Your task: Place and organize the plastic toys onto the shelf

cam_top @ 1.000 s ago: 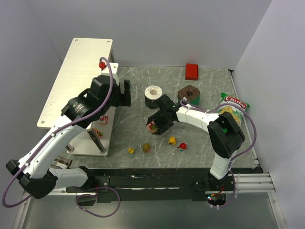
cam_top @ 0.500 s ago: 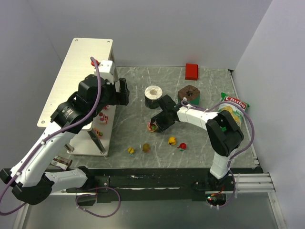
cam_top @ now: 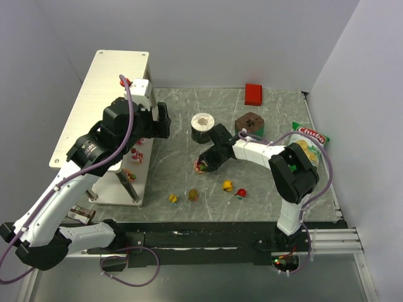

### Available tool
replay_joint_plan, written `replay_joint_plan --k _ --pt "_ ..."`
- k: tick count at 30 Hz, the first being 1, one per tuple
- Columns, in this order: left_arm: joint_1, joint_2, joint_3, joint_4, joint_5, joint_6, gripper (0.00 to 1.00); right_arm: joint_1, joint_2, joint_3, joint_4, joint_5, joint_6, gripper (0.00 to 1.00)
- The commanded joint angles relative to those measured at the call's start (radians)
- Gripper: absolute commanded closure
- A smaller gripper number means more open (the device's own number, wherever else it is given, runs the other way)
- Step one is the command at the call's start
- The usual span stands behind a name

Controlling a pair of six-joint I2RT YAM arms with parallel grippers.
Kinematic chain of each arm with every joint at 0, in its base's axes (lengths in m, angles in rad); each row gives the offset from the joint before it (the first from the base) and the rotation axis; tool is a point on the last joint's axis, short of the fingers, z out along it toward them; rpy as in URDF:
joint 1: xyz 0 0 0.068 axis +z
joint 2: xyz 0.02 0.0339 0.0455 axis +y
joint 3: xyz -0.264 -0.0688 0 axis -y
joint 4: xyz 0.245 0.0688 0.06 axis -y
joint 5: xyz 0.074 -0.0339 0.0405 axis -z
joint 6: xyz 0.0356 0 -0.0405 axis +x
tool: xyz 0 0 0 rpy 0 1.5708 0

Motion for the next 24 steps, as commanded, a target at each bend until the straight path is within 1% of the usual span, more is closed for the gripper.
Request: replay_joint_plan --k 1,3,7,11,13,14,17,19,24 --pt "0.003 -0.016 0.020 0.031 -0.013 0.012 0.03 0.000 0.039 0.106 -0.045 0.029 -0.140 0.96" --pt "0.003 -0.015 0.021 0.031 -0.023 0.012 0.03 0.011 0.045 0.161 -0.068 0.040 -0.178 1.00" --pt "0.003 -0.014 0.026 0.026 -0.045 0.007 0.03 0.045 0.048 0.241 -0.085 0.061 -0.256 1.00" --pt "0.003 -0.019 0.033 0.026 -0.062 0.001 0.03 0.063 0.068 0.332 -0.064 0.055 -0.333 1.00" --pt "0.003 -0.021 0.038 0.024 -0.076 -0.002 0.04 0.068 0.097 0.374 -0.067 0.038 -0.373 1.00" --pt "0.003 -0.021 0.040 0.023 -0.080 -0.004 0.03 0.072 0.106 0.403 -0.029 0.024 -0.393 1.00" --pt "0.003 -0.019 0.050 0.012 -0.096 -0.010 0.04 0.077 0.155 0.480 0.004 -0.020 -0.439 1.00" --pt "0.003 -0.015 0.056 0.008 -0.100 -0.014 0.04 0.079 0.203 0.529 -0.007 -0.042 -0.464 1.00" --pt "0.003 -0.007 0.064 -0.003 -0.108 -0.025 0.04 0.083 0.313 0.684 0.061 -0.091 -0.516 1.00"
